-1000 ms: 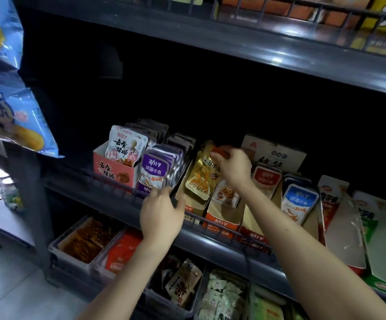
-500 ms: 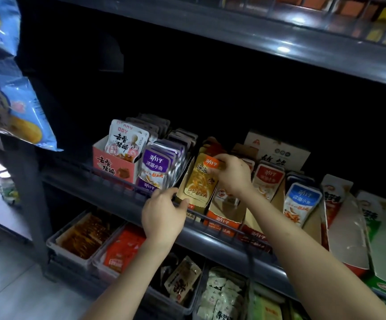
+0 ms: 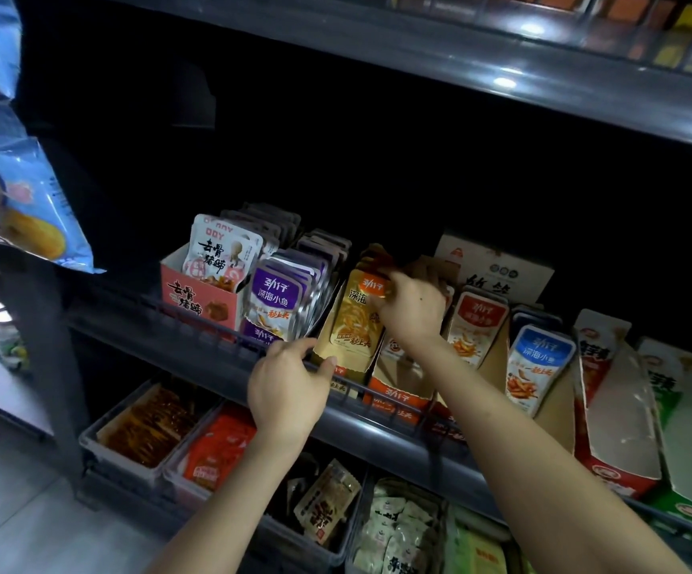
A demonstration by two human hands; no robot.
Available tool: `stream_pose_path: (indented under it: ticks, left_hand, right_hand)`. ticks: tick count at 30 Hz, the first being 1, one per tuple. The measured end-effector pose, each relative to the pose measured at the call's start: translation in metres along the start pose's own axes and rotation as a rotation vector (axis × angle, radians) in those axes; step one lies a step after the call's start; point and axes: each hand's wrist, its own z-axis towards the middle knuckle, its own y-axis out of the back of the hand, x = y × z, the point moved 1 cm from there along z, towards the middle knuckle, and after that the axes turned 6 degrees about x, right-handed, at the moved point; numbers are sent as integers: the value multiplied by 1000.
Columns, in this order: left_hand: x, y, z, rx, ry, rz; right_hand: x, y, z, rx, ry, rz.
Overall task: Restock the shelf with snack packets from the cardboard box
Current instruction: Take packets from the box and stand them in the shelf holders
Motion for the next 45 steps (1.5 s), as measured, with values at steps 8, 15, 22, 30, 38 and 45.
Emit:
stream_pose_path:
  ticks: [8, 15, 22, 30, 38, 45]
  left_hand:
    - [-1, -3, 0, -15, 6, -9]
    - [-6, 0, -8, -69, 12, -44]
    - [7, 5, -63, -56, 10, -108]
    - [55, -22, -181, 168, 81, -7]
    - [133, -59, -296, 484, 173, 147]
    - [177, -100, -345, 647, 231, 163]
  right_hand:
    - [-9, -3, 1, -14, 4, 43]
    - [-18, 23, -30, -45, 5, 69]
    - [-38, 60, -148, -195, 44, 228]
    - [-80, 36, -343, 42, -114, 361]
    - [-122, -65, -510, 511, -634, 454]
    - [-143, -141, -595, 678, -948, 396]
